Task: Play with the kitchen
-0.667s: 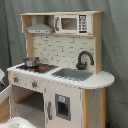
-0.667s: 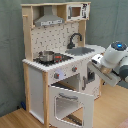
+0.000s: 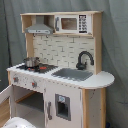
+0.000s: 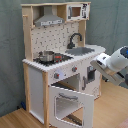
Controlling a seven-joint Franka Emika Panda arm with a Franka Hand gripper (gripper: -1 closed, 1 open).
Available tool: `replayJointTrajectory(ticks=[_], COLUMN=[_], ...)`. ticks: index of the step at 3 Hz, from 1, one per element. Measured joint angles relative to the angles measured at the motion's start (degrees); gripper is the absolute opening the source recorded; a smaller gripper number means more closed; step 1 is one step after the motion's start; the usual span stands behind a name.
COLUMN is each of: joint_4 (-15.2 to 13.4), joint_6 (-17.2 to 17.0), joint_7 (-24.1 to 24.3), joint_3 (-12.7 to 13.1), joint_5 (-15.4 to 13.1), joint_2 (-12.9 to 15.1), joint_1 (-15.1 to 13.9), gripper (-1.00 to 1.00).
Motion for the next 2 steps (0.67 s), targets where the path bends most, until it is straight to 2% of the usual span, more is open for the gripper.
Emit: replayJointTrajectory(ticks=[1,2], joint_4=[0.14,0.30], joint_6=[2.64,3.74], joint_7=[-1.94,-5.50], joint_3=[0.51,0.91], joint_5=[-5.24,-10.73], joint_2=[-2.73,-4.29], joint_1=[0.02,-0.01], gripper=[1.00,1.00])
